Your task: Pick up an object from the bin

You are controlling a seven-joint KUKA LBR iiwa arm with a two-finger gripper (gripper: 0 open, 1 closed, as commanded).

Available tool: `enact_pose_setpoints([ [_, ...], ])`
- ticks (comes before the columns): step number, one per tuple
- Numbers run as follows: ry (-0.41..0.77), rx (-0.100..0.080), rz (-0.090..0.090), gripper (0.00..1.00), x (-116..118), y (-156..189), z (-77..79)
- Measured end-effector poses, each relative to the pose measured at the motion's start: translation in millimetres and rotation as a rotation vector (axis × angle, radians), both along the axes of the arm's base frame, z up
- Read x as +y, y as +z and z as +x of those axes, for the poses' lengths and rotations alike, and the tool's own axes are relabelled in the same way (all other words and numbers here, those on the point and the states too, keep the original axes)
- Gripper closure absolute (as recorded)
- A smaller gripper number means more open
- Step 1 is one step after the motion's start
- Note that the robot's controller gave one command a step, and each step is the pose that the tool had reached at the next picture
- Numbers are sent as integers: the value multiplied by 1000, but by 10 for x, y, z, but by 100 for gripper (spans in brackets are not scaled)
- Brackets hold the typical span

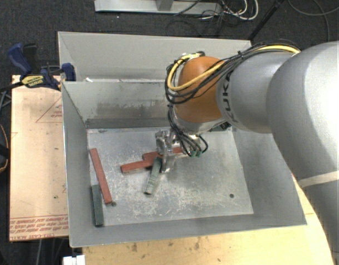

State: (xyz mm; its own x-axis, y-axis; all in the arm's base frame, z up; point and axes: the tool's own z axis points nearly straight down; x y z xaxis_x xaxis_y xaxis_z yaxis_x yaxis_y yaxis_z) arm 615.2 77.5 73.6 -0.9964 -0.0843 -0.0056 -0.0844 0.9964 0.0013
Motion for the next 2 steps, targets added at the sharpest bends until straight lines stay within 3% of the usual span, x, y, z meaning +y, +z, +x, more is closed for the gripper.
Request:
enact_pose_setpoints([
  [1,1,0,0,100,0,0,0],
  [2,-42,2,0,100,18,1358,-6],
])
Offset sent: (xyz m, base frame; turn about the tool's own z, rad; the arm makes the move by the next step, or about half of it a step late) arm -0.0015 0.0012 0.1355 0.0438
